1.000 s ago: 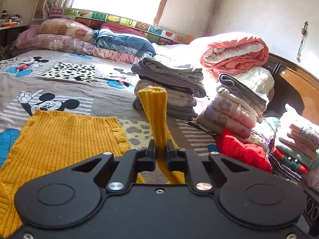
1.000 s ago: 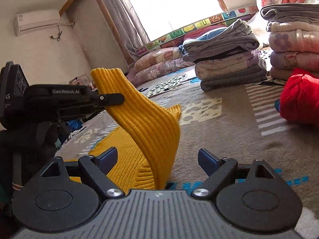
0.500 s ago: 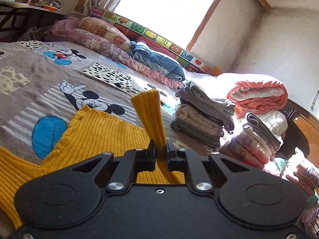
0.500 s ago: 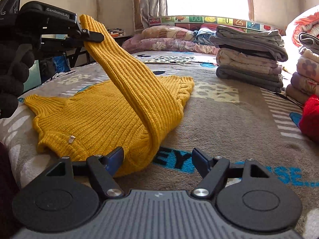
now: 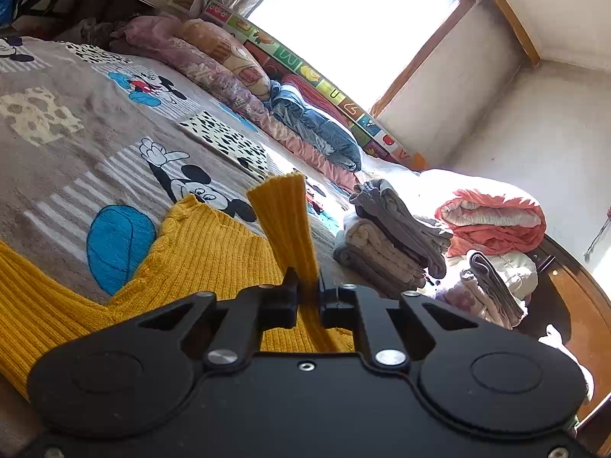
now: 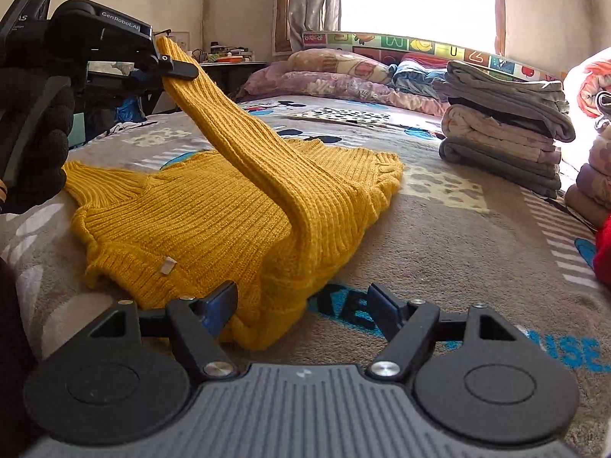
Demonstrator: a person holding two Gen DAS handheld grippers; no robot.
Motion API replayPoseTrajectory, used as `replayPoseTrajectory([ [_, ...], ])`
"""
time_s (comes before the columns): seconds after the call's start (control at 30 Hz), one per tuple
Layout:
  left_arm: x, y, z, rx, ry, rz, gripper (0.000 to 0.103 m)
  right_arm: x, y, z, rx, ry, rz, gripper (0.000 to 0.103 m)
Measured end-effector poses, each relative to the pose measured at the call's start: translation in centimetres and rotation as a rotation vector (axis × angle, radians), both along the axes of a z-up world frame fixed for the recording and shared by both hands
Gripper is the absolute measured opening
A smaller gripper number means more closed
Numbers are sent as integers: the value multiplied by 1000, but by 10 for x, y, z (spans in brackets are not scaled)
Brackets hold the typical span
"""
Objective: Fold clothes
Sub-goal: 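Lift the sleeve with the left gripper and fold it across the sweater body, then lay the sleeve on the body and open the left gripper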
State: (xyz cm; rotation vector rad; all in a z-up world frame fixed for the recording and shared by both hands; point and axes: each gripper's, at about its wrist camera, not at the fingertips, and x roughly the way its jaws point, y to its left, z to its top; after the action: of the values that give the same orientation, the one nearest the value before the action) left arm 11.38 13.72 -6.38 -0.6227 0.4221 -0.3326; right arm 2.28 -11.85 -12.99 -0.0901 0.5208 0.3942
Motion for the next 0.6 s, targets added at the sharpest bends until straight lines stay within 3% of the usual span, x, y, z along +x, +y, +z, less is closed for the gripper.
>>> replayPoseTrajectory([
  [0.2,-3,-4,4,-7,-41,-29,8,4,0,0,-9,0,-19,75],
  [0.6,-8,23,6,-4,-31,82,8,3,7,-2,-87,-31,-18,67],
])
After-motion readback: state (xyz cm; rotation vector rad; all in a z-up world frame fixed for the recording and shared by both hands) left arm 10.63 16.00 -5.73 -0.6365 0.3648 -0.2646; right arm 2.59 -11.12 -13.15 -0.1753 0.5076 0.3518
